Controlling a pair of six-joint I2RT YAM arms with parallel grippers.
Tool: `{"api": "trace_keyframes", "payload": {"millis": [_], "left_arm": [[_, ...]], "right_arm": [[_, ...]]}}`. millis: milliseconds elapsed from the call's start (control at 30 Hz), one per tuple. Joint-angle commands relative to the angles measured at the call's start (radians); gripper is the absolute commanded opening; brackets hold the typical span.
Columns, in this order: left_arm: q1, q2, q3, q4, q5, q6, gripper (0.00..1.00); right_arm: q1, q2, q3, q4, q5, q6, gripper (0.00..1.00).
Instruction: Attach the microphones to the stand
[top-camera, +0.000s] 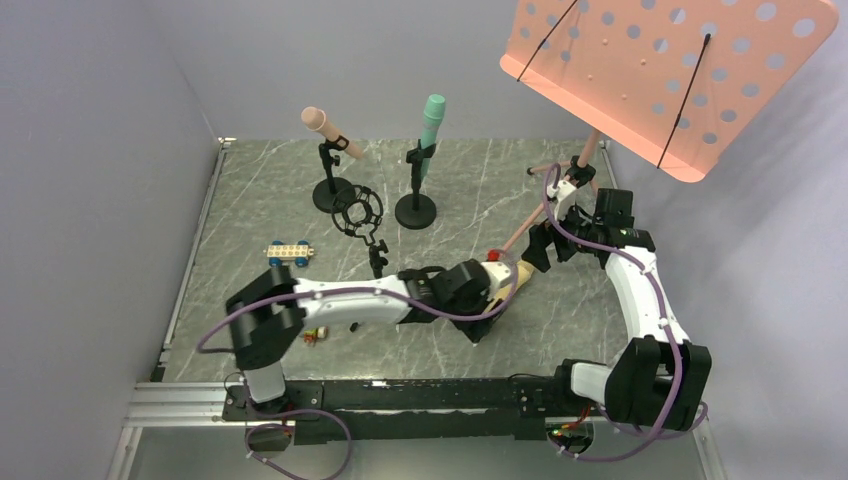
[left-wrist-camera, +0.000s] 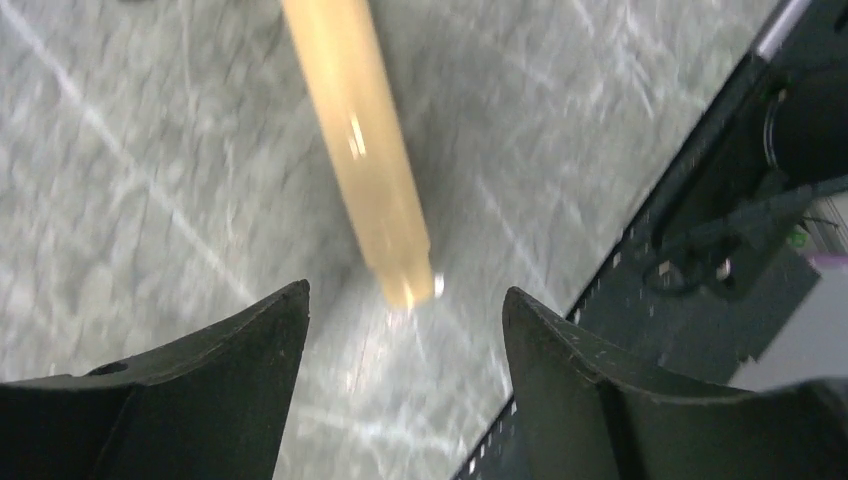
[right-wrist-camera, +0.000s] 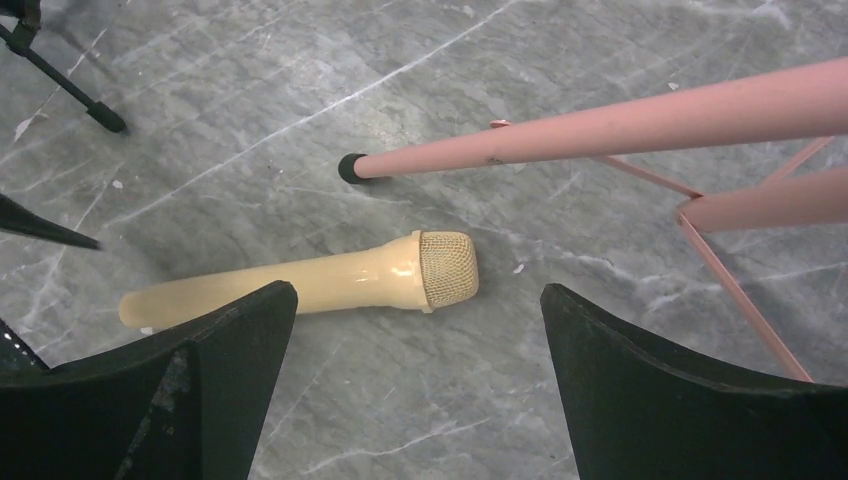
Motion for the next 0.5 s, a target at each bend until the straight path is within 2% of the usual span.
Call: {"api": "trace_keyframes", "payload": {"millis": [0, 100, 367, 467], "left_arm": [[-0.005, 0.146, 0.209, -0.009, -0.005, 0.037, 0.74], [-0.011, 0.223, 0.266, -0.048, -0.028, 0.036, 0.72], [-0.016, 0.377, 0.373, -0.124, -0.092, 0.015, 0.57], [-0.022, 0.409, 0.409, -0.15, -0.128, 0.017, 0.56]], "right_arm": [[-0.014, -0.012, 0.042, 0.02, -0.002, 0.024, 0.98], [-0.015, -0.01, 0.042, 0.02, -0.003, 0.024, 0.98], [-0.015, -0.008, 0.042, 0.022, 0.006, 0.021, 0.99], [-0.015, -0.008, 0.042, 0.019, 0.003, 0.018, 0.99]]}}
